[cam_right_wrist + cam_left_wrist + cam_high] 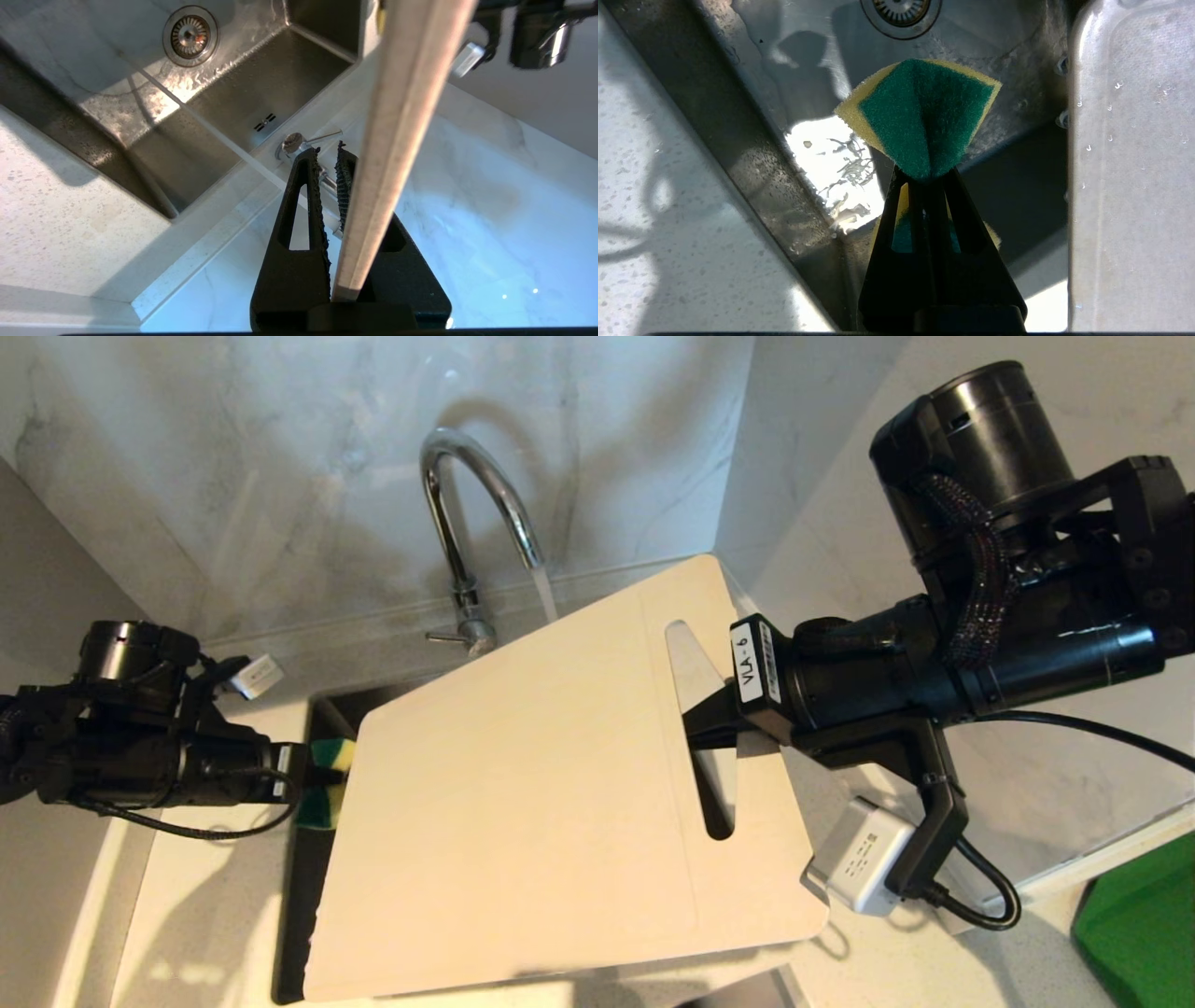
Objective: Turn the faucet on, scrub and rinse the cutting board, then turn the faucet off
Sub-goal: Scrub the cutting board underwater
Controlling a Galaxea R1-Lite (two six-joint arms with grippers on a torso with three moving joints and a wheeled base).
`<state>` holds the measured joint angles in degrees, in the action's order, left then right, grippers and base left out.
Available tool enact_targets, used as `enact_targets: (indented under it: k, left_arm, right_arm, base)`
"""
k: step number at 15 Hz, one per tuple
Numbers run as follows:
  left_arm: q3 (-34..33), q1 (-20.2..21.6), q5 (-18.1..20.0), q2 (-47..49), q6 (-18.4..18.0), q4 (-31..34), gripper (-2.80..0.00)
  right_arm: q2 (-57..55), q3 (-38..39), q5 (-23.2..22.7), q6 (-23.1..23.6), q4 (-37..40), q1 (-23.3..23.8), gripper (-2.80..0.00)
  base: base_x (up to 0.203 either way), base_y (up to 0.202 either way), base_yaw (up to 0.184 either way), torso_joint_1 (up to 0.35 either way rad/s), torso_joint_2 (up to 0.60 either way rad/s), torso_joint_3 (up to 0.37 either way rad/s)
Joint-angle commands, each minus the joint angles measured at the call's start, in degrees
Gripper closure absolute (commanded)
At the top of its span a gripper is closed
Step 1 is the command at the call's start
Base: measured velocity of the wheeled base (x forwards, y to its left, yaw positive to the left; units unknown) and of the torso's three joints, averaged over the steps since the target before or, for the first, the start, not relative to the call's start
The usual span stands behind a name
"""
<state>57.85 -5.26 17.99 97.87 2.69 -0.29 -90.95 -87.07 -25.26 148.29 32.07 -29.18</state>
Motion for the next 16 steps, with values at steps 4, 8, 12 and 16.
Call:
enact_targets:
  k: [4,8,12,16]
  left_arm:
    - [3.02,-0.28,1.22,-7.96,2.15,1.82,0.00]
    - [12.55,-5.74,1.37,-14.35,6.25,13.32,0.00]
    - [16.94,-16.54,-4.58,-11.21,9.56,14.53,0.00]
    - [24.61,-21.43,-7.52,-0.72,14.22,14.46,0.00]
  right_arm:
    - [-0.10,0.12,0.04,0.86,-0.08,0.00,0.00]
    - [-0.10,0.04,0.04,0.86,-0.08,0.00,0.00]
    - [-0.28,0.32,0.04,0.78,-1.22,-0.08,0.00]
    - [-0.01,0.52,-0.05,-0.19,-1.31,-0.08,0.00]
  base:
    - [0.000,0.000,0.000,0.000,0.00,0.000]
    - [0.000,0.000,0.000,0.000,0.00,0.000]
    - [0.000,0.000,0.000,0.000,0.00,0.000]
    - [0.000,0.000,0.000,0.000,0.00,0.000]
